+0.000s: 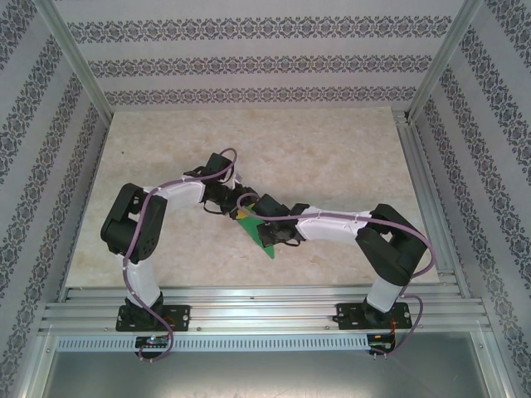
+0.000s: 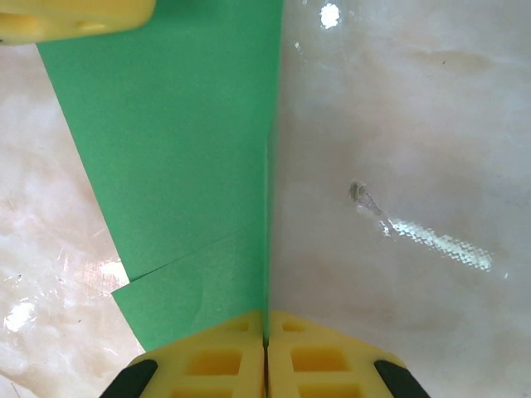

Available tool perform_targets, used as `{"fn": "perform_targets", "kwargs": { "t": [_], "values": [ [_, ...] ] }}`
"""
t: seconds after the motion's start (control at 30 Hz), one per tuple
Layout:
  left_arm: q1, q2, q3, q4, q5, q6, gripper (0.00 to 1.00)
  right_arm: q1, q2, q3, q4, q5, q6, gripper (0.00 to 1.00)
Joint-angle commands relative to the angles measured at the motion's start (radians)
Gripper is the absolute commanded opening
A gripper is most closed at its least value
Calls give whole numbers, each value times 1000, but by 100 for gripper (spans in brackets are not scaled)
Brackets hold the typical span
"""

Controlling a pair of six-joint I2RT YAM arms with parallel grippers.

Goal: Fold a paper plane with a square sheet of paper (fold left side to right side)
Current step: Fold the wing for the fifth time at the center of the table.

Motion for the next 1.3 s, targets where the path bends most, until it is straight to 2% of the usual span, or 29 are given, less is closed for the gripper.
{"fn": "perform_targets", "kwargs": {
  "t": [0.0,0.2,0.33,0.77,1.0,1.27],
  "values": [
    [-24,27,67,-116,-28,8,51,20,17,34,-18,30,-29,8],
    [-57,88,159,-190,-26,33,51,32,38,49,-28,36,-37,8],
    [-65,104,170,-199,-25,40,47,32,37,52,-31,41,-34,8],
    [-65,101,139,-230,-20,85,22,34,43,58,-41,50,-42,8],
    [-64,82,154,-245,-39,92,0,33,37,50,-31,52,-63,8],
    [-55,34,152,-240,-56,61,0,33,24,42,-20,60,-101,8]
  ]
}}
